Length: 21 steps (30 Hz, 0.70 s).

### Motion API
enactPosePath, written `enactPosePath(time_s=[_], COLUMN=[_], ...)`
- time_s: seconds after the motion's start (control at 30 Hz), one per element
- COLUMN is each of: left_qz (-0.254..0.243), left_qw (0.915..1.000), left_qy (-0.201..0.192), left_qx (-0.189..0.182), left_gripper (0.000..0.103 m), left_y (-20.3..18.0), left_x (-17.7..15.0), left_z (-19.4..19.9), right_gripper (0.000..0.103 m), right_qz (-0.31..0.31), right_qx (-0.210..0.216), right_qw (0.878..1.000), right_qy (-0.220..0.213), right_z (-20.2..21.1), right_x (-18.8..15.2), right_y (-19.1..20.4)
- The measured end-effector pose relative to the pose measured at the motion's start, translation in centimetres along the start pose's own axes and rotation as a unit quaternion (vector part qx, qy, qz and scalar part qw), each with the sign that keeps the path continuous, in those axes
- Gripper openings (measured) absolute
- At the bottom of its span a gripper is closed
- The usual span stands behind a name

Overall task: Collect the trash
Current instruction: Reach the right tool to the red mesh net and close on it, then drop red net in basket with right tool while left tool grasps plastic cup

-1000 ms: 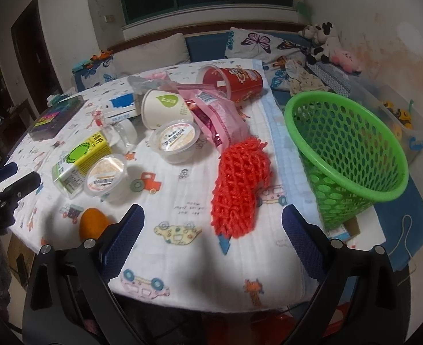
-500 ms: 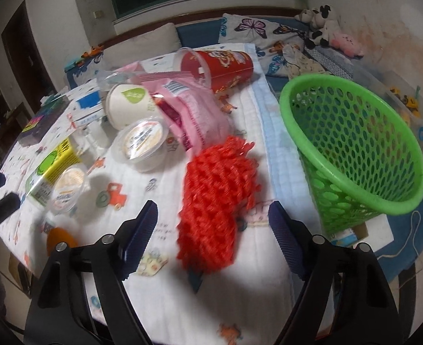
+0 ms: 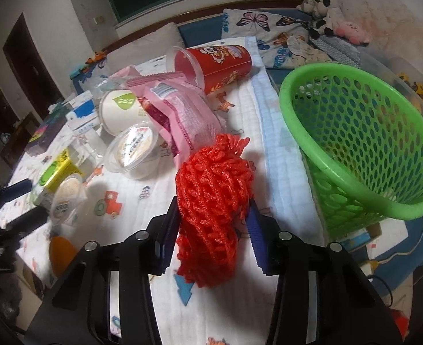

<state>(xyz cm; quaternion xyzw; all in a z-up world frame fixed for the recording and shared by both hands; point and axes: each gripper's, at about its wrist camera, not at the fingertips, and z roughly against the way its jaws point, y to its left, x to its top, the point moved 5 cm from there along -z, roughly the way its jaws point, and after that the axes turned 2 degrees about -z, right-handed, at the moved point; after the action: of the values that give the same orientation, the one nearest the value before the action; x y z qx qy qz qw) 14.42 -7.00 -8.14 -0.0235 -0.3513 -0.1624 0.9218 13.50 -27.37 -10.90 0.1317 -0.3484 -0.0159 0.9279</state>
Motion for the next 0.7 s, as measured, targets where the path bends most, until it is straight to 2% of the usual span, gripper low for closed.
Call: enactPosePath(time_s=[0.37, 0.47, 0.7], left_qz=[-0.02, -0.022, -0.019], left_qw=[0.9996, 0.9995, 0.9992], left_qy=[0.019, 0.023, 0.029], left_qx=[-0.003, -0.007, -0.018], left_gripper=[0.094, 0.082, 0.069], left_y=[-0.8, -1.0, -1.2], left_x=[0.2, 0.2, 0.2], left_z=[-1.9, -2.1, -2.6], right_gripper=[0.042, 0.042, 0.042], right_qz=[0.001, -0.005, -0.016], right_qx=[0.011, 0.012, 0.01], right_qw=[1.0, 1.0, 0.999], right_qy=[-0.022, -0.028, -0.036], right_z=[3.2, 3.6, 3.8], right_x=[-0.4, -0.3, -0.1], right_y=[0.0, -0.4, -1.2])
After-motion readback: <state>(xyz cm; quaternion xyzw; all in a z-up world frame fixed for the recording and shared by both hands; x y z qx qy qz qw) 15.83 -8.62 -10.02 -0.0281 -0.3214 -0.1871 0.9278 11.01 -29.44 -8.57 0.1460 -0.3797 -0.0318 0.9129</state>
